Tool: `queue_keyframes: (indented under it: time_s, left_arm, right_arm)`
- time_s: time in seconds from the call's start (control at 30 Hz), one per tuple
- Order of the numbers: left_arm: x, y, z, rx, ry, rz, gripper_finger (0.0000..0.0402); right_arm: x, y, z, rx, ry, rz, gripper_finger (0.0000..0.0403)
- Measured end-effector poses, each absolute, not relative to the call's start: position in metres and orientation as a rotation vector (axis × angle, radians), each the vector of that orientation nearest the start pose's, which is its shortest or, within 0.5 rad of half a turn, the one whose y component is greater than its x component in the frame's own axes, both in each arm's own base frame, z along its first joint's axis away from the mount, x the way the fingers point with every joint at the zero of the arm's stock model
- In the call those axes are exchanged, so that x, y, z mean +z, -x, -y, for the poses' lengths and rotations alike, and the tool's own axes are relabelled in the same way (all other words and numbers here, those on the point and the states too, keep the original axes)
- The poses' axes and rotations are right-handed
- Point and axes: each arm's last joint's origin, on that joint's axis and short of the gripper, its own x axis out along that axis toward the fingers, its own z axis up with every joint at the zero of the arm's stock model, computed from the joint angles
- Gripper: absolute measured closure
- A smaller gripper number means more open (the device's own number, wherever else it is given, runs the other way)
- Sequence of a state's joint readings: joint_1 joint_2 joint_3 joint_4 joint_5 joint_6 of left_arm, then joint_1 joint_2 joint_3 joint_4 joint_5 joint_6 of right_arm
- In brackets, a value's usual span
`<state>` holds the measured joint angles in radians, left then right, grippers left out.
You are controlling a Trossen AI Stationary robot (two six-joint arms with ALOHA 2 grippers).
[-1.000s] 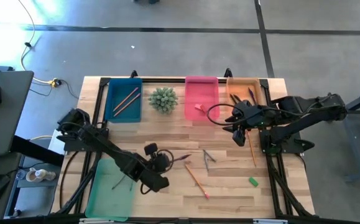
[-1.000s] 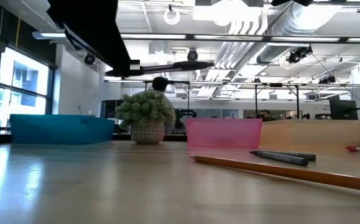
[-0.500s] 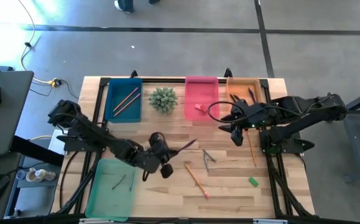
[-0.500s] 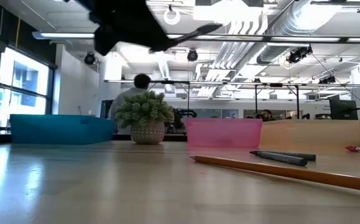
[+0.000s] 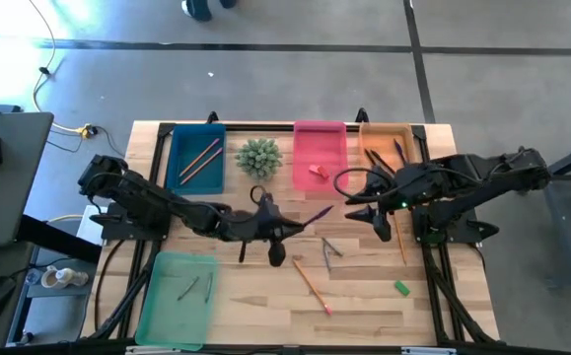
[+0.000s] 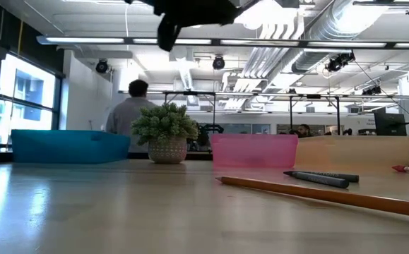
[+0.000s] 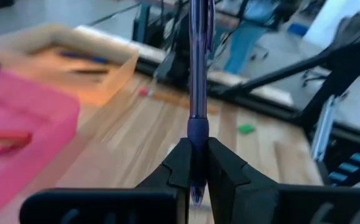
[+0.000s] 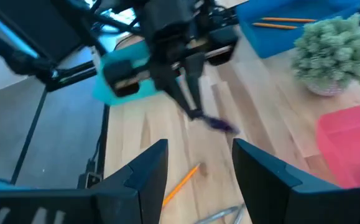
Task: Sort crayons/erasers/pens/pencils in bins
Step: Put the purple pen into the orange bin
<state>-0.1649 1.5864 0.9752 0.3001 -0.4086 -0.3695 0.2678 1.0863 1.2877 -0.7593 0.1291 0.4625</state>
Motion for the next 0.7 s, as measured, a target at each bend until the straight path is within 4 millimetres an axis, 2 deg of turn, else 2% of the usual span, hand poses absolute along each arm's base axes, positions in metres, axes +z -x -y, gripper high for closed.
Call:
queue_keyframes:
  time_s: [0.4,0.53,0.7]
  left_arm:
    - [0.275,-0.354,0.03,0.115,0.275,0.008,0.0387]
    - [0.281,-0.354,0.026,0.085,0.283,0.063,0.0387]
    - [0.284,-0.355,0.02,0.058,0.284,0.09,0.0387]
  right_arm:
    - [0.4,-0.199,-0.065,-0.078,-0.293,-0.462,0.0231]
    - [0.401,-0.208,-0.069,-0.106,-0.292,-0.404,0.0231]
    - [0.392,-0.224,-0.073,-0.178,-0.265,-0.411,0.0231]
